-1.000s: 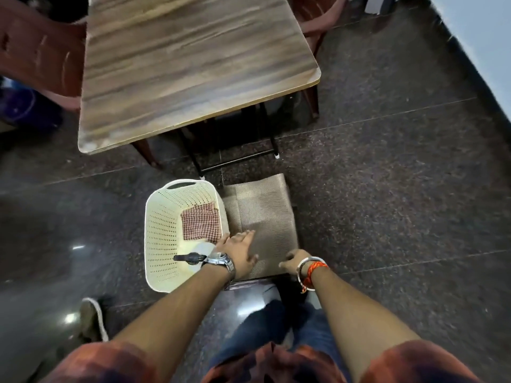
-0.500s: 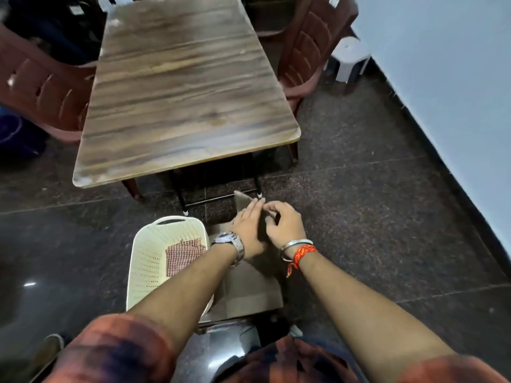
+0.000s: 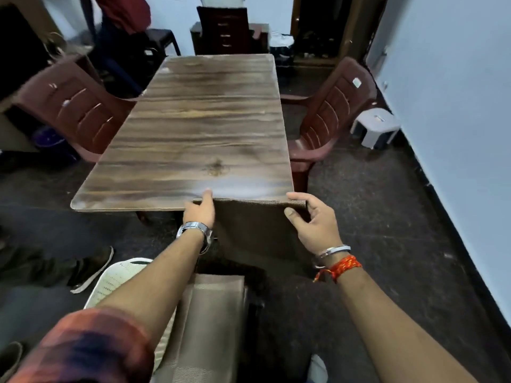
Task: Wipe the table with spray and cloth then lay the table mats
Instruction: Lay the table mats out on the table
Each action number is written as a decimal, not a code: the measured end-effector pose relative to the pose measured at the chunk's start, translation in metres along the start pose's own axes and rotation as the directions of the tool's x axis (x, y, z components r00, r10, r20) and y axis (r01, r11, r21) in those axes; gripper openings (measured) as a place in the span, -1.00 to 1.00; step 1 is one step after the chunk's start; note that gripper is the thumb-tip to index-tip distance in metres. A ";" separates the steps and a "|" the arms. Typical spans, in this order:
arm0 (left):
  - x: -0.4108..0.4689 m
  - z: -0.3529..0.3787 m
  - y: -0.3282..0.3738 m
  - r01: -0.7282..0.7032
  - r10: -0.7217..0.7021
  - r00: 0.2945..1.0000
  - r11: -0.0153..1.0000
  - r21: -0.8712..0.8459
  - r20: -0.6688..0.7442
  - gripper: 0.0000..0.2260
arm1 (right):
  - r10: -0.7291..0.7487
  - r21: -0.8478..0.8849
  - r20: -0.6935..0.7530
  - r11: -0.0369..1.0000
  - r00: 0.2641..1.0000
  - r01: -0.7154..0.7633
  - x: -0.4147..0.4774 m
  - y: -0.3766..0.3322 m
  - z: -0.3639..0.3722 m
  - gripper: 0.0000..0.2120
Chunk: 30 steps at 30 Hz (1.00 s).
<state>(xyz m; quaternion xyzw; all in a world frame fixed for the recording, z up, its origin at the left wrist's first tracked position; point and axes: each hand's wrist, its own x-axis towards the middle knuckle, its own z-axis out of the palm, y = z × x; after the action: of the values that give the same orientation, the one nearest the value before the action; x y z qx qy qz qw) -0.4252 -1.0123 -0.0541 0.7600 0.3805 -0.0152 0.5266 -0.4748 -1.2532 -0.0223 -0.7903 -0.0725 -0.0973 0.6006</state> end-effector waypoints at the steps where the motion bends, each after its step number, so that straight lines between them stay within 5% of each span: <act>1: -0.002 0.009 0.008 0.020 -0.020 1.000 0.999 -0.041 -0.012 -0.26 | 0.005 0.004 0.027 1.000 1.000 -0.005 0.010 0.003 -0.013 -0.76; 7: -0.010 0.053 0.041 0.067 -0.087 0.989 0.985 -0.159 -0.120 -0.30 | -0.016 -0.012 0.010 1.000 1.000 0.016 0.080 0.022 -0.081 -0.70; 10: -0.016 0.075 0.058 0.012 -0.047 0.981 0.983 -0.185 -0.187 -0.41 | 0.007 -0.099 -0.110 0.995 0.994 -0.018 0.107 0.039 -0.094 -0.77; 14: -0.008 0.088 0.083 -0.064 0.019 0.968 0.983 -0.171 -0.252 -0.45 | 0.113 0.011 -0.227 0.993 0.967 -0.114 0.135 0.058 -0.092 -0.75; 17: 0.012 0.097 0.098 -0.120 0.060 0.958 0.972 -0.204 -0.279 -0.67 | 0.155 0.022 -0.236 0.988 0.959 -0.154 0.157 0.068 -0.087 -0.75; 21: 0.049 0.115 0.127 -0.264 0.172 0.919 0.936 -0.231 -0.354 -0.65 | 0.159 -0.081 -0.201 0.981 0.967 -0.178 0.206 0.086 -0.078 -0.83; 23: 0.071 0.125 0.143 -0.328 0.226 0.900 0.914 -0.238 -0.373 -0.71 | 0.248 0.020 -0.134 0.969 0.960 -0.247 0.234 0.094 -0.069 -0.93; 24: 0.081 0.127 0.151 -0.338 0.230 0.898 0.905 -0.256 -0.375 -0.73 | 0.328 0.096 -0.121 0.943 0.937 -0.318 0.246 0.098 -0.065 -0.98; 27: 0.123 0.132 0.171 -0.352 0.264 0.899 0.911 -0.217 -0.351 -0.79 | 0.623 0.293 -0.193 0.774 0.758 -0.561 0.291 0.109 -0.053 -0.61; 30: 0.161 0.137 0.188 -0.376 0.323 0.903 0.913 -0.159 -0.282 -0.85 | 0.833 0.407 0.027 0.496 0.553 -0.767 0.333 0.132 -0.043 -0.65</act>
<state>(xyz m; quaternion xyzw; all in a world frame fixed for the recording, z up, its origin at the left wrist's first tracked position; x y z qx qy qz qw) -0.1471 -1.0624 -0.0351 0.7520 0.2997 0.2158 0.5459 -0.1245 -1.3308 -0.0540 -0.5913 0.3386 0.1406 0.7183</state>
